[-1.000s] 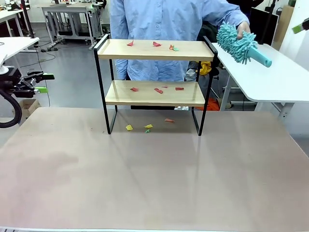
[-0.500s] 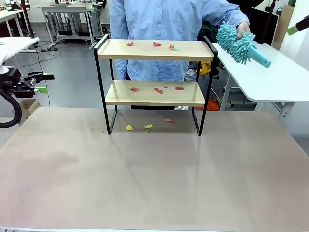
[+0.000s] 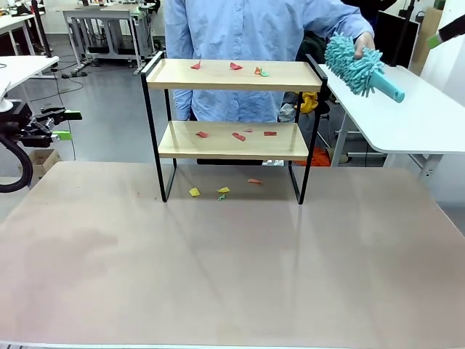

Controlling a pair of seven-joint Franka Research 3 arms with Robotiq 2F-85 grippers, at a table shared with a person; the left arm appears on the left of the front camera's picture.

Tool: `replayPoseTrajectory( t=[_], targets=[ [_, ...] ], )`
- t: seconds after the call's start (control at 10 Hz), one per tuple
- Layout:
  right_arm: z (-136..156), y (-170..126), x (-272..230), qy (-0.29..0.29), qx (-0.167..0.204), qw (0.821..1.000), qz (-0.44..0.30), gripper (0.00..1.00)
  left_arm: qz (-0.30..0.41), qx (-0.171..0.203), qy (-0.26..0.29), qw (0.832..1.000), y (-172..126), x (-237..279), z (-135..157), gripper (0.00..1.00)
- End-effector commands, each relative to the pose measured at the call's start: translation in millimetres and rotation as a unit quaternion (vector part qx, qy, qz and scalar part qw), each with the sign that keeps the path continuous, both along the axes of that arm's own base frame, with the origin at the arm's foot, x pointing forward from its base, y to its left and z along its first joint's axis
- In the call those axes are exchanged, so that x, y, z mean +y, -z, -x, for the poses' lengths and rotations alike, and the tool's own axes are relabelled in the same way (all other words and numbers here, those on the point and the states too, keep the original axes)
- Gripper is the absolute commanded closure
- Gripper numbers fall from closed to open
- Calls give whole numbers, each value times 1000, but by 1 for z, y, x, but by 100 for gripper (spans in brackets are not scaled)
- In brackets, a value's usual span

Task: Clean the shelf.
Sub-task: Pick up the Duster handed by the human.

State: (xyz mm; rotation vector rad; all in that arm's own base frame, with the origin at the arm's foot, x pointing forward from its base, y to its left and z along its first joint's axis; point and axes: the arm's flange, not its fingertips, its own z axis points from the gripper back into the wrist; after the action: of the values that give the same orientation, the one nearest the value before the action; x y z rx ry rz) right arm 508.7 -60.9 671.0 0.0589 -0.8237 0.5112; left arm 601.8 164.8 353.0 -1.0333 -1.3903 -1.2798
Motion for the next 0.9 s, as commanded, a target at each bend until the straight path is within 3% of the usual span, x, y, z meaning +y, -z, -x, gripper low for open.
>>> replayPoseTrajectory(
  t=[0.0, 0.4, 0.8],
  targets=[
    [21, -3, 32, 53, 45, 997, -20, 0, -3, -6, 3, 1000, -1, -1, 2, 0],
    [34, 16, 78, 88, 98, 989, -65, 0, -3, -6, 3, 1000, -1, -1, 2, 0],
    [36, 31, 102, 113, 105, 988, -32, 0, -3, -6, 3, 1000, -1, -1, 2, 0]
  ],
)
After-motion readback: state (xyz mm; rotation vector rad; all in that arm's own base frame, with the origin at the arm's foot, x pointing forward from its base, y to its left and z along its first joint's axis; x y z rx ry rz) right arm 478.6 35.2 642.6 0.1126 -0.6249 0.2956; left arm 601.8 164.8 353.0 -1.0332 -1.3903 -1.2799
